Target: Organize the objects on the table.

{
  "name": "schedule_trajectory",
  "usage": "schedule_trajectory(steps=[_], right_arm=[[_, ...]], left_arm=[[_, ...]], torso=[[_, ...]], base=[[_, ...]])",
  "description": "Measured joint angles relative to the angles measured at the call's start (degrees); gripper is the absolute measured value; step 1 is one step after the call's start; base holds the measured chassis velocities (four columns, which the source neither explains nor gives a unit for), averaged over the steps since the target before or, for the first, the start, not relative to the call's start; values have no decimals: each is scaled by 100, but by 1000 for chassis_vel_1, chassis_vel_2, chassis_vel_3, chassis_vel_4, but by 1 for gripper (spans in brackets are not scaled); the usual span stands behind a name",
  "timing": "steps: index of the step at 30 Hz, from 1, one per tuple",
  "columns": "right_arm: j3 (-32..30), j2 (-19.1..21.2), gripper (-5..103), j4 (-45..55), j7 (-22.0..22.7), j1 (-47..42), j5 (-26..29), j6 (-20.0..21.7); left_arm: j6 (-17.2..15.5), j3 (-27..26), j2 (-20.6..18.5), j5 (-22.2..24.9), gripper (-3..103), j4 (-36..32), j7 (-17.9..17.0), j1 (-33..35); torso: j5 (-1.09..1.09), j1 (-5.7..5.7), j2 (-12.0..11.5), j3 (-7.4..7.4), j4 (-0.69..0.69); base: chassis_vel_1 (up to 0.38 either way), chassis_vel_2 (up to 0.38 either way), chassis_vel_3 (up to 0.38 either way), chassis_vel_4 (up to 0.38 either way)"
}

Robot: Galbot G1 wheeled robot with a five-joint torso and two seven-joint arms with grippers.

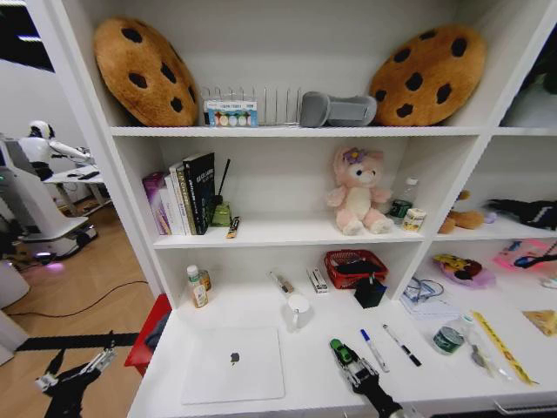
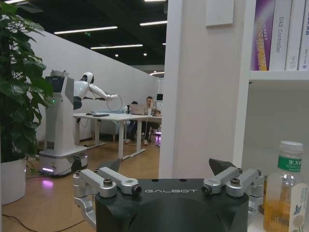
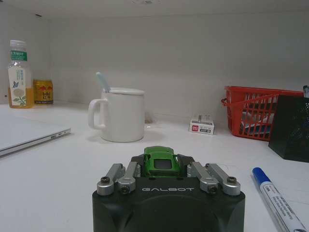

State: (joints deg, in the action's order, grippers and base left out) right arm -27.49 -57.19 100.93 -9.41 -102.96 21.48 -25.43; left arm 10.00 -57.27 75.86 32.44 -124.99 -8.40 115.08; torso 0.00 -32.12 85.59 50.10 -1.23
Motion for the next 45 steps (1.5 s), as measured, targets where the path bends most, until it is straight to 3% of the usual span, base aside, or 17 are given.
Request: schedule_trajectory(steps=[6, 13, 21, 25, 29, 30, 32, 33, 36, 45], right_arm=[[-194, 5, 36, 372, -27, -279, 1, -105], [-854, 33, 36, 1632, -128, -1092, 112, -336], [-1194, 90, 36, 2606, -108, -1239, 400, -184], [-1243, 121, 36, 3094, 25, -1032, 588, 258], [-1315, 314, 36, 3654, 443, -421, 926, 1048], [-1315, 314, 36, 3654, 443, -421, 926, 1048], [-1370, 522, 36, 3899, 724, 73, 1296, 1536], [-1370, 522, 36, 3899, 724, 73, 1296, 1536], [-1350, 933, 36, 3881, 1100, 1029, 2004, 2072], [-922, 1816, 36, 3205, 1532, 2869, 3379, 2788]], left_arm=[[76, 28, -102, -5, 100, -8, 67, 114], [182, 92, -258, -49, 100, -61, 110, 208], [355, 266, -450, -208, 100, -61, 197, 362], [354, 343, -472, -229, 100, -115, 208, 311], [291, 469, -517, -268, 100, -63, 206, 170], [291, 469, -517, -268, 100, -63, 206, 170], [268, 566, -536, -316, 100, -23, 200, 112], [268, 566, -536, -316, 100, -23, 200, 112], [264, 654, -472, -394, 100, 1, 192, 99], [239, 775, -473, -577, 100, 11, 177, 117]], torso=[[0, 0, 0, 0, 0], [-1, 0, 1, 0, -1], [0, 0, 1, 0, 0], [0, 1, 1, 0, -1], [0, 0, 1, 0, 0], [0, 0, 1, 0, 0], [-1, 0, 1, 0, -1], [-1, 0, 1, 0, -1], [0, 0, 1, 0, 2], [1, 0, 0, 1, 1]], base=[[0, 0, 0, 0], [0, 0, 0, 0], [0, 0, 0, 0], [0, 0, 0, 0], [0, 0, 0, 0], [0, 0, 0, 0], [0, 0, 0, 0], [0, 0, 0, 0], [0, 0, 0, 0], [0, 0, 0, 0]])
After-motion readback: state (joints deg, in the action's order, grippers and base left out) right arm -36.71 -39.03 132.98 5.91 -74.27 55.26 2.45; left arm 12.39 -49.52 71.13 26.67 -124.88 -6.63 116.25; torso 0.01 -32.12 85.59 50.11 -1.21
